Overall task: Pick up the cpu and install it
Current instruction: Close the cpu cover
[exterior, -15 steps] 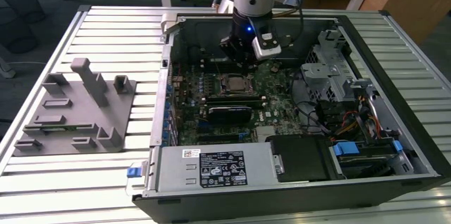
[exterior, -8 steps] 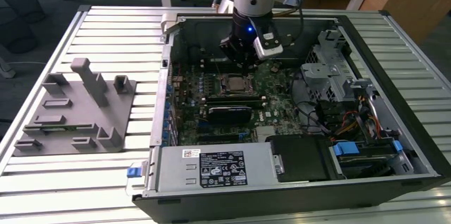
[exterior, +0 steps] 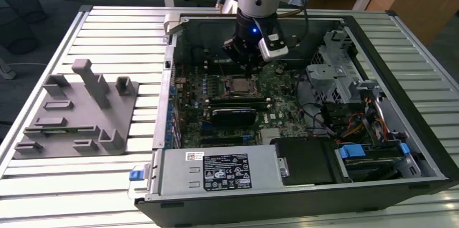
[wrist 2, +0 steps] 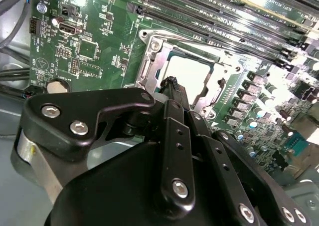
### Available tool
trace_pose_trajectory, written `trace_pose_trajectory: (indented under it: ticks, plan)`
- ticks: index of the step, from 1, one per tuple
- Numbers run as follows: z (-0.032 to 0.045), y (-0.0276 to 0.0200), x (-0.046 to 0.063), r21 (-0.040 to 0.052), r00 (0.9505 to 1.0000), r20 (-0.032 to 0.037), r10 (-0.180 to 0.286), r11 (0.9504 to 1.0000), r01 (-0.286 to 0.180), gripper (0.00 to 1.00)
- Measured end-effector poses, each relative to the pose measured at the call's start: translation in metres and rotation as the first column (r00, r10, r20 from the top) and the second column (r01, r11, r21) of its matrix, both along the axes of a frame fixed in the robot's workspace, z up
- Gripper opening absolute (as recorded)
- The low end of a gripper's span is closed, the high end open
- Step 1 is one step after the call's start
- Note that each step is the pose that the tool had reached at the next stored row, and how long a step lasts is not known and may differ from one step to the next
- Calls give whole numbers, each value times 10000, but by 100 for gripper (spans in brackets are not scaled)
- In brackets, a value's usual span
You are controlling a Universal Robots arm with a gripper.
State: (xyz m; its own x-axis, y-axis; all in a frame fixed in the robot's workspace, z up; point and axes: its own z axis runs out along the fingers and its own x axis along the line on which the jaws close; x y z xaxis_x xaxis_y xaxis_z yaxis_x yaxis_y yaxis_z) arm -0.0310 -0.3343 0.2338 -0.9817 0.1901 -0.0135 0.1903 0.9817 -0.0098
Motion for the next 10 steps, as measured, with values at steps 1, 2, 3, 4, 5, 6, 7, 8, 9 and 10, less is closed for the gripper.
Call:
trace_pose_trajectory:
  ticks: [1, 2, 3, 4, 5, 6, 7, 8, 9, 10]
  plan:
    - [0, 0, 0, -1, 10000, 0, 10, 10000, -10, 11]
    - [0, 0, 0, -1, 10000, 0, 10, 10000, -10, 11]
    - [0, 0, 0, -1, 10000, 0, 10, 10000, -10, 11]
    - [-1, 0, -1, -1, 10000, 1, 9, 10000, -9, 11]
    - [-1, 0, -3, 0, 10000, 1, 9, 10000, -9, 11]
    - [-3, 0, -8, 1, 10000, 2, 16, 10000, -16, 11]
    - [-7, -1, -15, 1, 10000, 2, 33, 10000, -33, 11]
    - [-11, -5, -22, 1, 10000, 1, 60, 10000, -60, 11]
    - [-16, -11, -27, -1, 10000, 1, 94, 10000, -94, 11]
    - [-21, -19, -31, -1, 9999, 0, 133, 9999, -133, 11]
